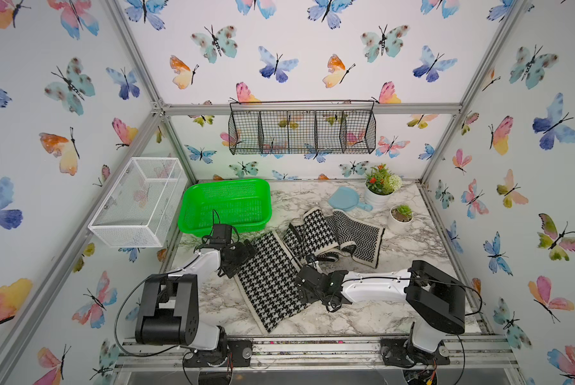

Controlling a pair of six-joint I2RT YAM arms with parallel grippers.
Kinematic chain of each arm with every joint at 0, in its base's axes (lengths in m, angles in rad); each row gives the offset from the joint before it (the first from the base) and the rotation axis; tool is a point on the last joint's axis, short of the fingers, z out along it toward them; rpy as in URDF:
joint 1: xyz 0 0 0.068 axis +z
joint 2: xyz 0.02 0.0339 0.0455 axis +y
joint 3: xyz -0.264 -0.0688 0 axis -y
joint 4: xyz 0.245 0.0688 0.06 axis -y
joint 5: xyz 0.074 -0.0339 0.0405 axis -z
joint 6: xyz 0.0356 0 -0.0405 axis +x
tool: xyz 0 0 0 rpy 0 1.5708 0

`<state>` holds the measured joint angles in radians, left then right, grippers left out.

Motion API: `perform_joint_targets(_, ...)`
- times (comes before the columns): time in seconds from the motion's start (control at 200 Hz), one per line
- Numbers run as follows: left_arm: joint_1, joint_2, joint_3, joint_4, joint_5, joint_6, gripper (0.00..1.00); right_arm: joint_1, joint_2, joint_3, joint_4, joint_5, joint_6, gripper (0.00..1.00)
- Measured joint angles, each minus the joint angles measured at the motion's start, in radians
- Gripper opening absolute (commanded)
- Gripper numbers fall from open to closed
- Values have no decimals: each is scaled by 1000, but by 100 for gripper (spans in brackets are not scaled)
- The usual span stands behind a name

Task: Roll up the scarf and place it into the basket
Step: Adjust the scarf at the center of the board.

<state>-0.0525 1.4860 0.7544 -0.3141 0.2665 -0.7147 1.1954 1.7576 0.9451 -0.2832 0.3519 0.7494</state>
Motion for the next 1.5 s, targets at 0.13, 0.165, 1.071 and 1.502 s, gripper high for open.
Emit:
perform_joint_targets(0.13, 0, 78, 87, -8, -53, 1, 100, 23, 32, 30, 27, -14, -2, 98)
perform_joint_targets(0.165, 0, 86, 99, -8, -57, 3, 100, 24, 36, 35, 30, -14, -3, 98)
perform_joint_targets(1.071, -212, -526, -369, -72, 152, -145, 98, 29, 13, 47, 0, 8, -125, 97)
perform_joint_targets(1.502, -18, -213, -179, -42, 106, -70, 98, 116, 60, 92, 37, -34, -108, 97)
